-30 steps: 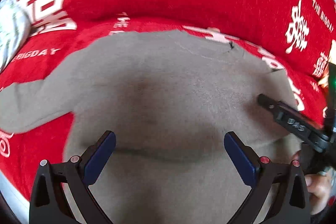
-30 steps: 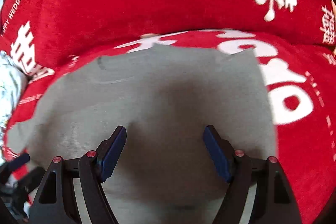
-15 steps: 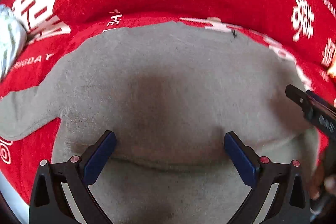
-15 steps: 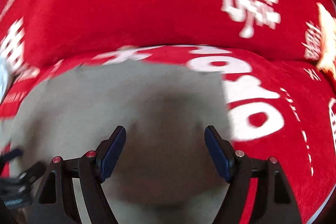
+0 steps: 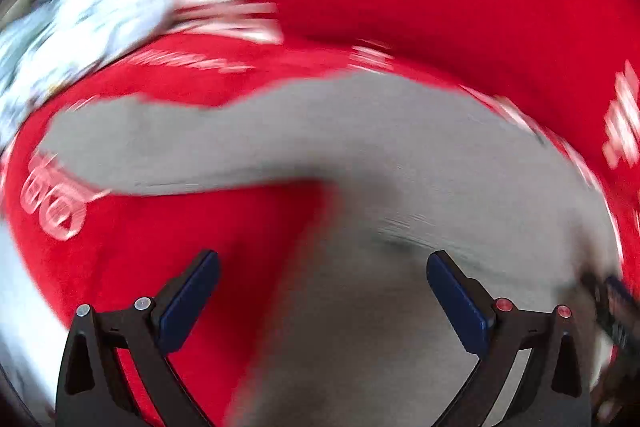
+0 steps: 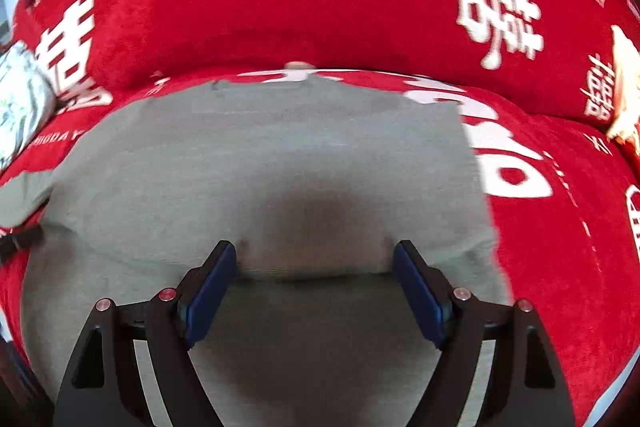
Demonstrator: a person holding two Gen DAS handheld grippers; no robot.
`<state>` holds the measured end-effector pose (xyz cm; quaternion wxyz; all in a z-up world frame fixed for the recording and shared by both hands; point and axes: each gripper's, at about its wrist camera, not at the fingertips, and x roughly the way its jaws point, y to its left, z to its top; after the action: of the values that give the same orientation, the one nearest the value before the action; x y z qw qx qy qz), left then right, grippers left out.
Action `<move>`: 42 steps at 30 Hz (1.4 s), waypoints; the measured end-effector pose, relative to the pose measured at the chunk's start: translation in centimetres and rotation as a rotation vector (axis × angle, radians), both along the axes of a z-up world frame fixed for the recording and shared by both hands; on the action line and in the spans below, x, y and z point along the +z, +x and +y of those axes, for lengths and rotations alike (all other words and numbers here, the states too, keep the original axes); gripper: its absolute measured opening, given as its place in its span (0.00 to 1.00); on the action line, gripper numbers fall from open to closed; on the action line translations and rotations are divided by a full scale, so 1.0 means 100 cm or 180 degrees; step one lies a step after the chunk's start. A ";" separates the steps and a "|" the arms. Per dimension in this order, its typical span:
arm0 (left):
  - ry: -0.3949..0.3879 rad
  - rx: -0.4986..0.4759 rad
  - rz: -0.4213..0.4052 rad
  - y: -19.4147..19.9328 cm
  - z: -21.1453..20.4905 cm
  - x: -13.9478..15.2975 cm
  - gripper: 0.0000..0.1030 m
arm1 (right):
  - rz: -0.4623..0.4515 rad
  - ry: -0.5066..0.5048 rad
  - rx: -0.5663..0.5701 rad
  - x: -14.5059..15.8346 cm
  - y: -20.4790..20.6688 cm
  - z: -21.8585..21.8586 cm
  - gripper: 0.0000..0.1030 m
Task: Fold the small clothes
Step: 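Move the left gripper to the other sleeve cuff and grasp it, then carry the grasped sleeve with the left gripper across the sweater body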
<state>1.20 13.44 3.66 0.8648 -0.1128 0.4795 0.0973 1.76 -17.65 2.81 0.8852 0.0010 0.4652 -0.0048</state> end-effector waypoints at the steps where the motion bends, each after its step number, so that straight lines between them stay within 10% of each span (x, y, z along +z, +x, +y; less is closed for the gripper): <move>1: -0.0007 0.0273 -0.0014 -0.001 0.028 -0.001 1.00 | -0.0008 -0.0045 0.0039 -0.002 0.000 0.008 0.82; 7: 0.0151 0.2081 0.0267 -0.009 0.193 -0.022 1.00 | -0.0052 -0.0237 0.0130 -0.010 0.000 0.032 0.92; 12: -0.0233 0.2690 0.0386 0.008 0.260 -0.043 1.00 | -0.0048 -0.0213 0.0084 -0.014 0.005 0.031 0.98; 21: -0.0128 0.2644 0.0469 0.069 0.280 -0.043 0.90 | -0.0058 -0.0174 0.0054 -0.016 0.005 0.029 0.99; 25: -0.0240 0.2438 0.0224 0.063 0.286 -0.031 0.11 | -0.0060 -0.0177 0.0051 -0.016 0.005 0.029 0.99; 29: -0.0412 0.2382 0.0169 0.055 0.295 -0.031 0.11 | -0.0056 -0.0167 0.0047 -0.016 0.005 0.028 0.99; 34: 0.0486 0.2301 0.0359 0.065 0.255 -0.016 0.11 | -0.0057 -0.0164 0.0044 -0.016 0.005 0.028 0.99; 42: 0.0846 0.1883 0.0280 0.075 0.194 0.006 0.11 | -0.0026 -0.0200 0.0022 -0.013 0.007 0.030 0.99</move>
<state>8.65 32.81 4.28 0.7846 -0.1290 0.4460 0.4109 2.44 -14.68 1.56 0.8867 -0.0284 0.4612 -0.0164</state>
